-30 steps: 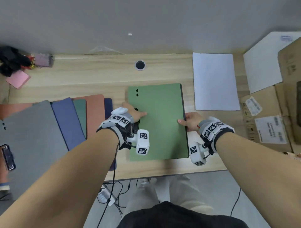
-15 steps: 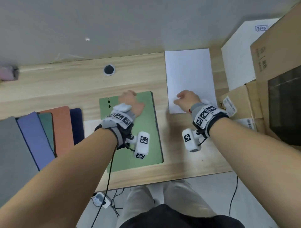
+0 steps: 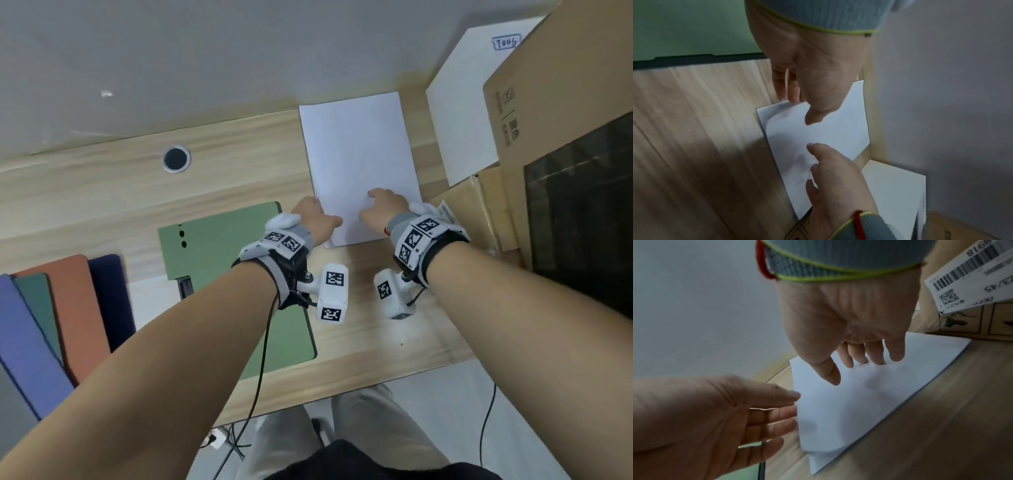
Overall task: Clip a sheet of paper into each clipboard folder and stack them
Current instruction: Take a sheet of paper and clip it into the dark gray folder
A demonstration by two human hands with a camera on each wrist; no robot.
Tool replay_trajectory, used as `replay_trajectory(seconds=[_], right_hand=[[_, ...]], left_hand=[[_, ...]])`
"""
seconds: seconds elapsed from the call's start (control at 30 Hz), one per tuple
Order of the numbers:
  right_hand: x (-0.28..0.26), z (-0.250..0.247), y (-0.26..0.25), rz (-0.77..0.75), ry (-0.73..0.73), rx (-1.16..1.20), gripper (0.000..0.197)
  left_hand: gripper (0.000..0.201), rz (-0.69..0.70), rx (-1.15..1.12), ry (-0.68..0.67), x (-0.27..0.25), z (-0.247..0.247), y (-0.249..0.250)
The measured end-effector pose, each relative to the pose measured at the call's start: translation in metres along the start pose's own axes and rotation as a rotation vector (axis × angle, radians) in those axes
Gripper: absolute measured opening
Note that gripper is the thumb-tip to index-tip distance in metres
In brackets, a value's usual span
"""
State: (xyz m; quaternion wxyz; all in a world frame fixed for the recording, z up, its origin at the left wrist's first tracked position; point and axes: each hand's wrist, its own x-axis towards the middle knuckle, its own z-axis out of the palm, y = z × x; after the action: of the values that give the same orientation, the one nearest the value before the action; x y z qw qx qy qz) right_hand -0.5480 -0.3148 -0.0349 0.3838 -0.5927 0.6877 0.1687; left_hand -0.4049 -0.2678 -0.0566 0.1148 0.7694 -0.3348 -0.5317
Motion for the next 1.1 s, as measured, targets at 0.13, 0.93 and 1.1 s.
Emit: replay_trajectory(seconds=[0.13, 0.93, 1.1], right_hand=[[0.001, 0.002, 0.003, 0.003, 0.007, 0.013, 0.06], [0.011, 0.004, 0.012, 0.03, 0.01, 0.072, 0.061], [0.012, 0.007, 0.014, 0.025, 0.008, 0.081, 0.061]], left_hand=[[0.062, 0.022, -0.058, 0.014, 0.004, 0.0, 0.002], [0.064, 0.193, 0.217, 0.108, 0.01, -0.002, 0.019], [0.096, 0.043, 0.047, 0.106, 0.024, 0.007, 0.016]])
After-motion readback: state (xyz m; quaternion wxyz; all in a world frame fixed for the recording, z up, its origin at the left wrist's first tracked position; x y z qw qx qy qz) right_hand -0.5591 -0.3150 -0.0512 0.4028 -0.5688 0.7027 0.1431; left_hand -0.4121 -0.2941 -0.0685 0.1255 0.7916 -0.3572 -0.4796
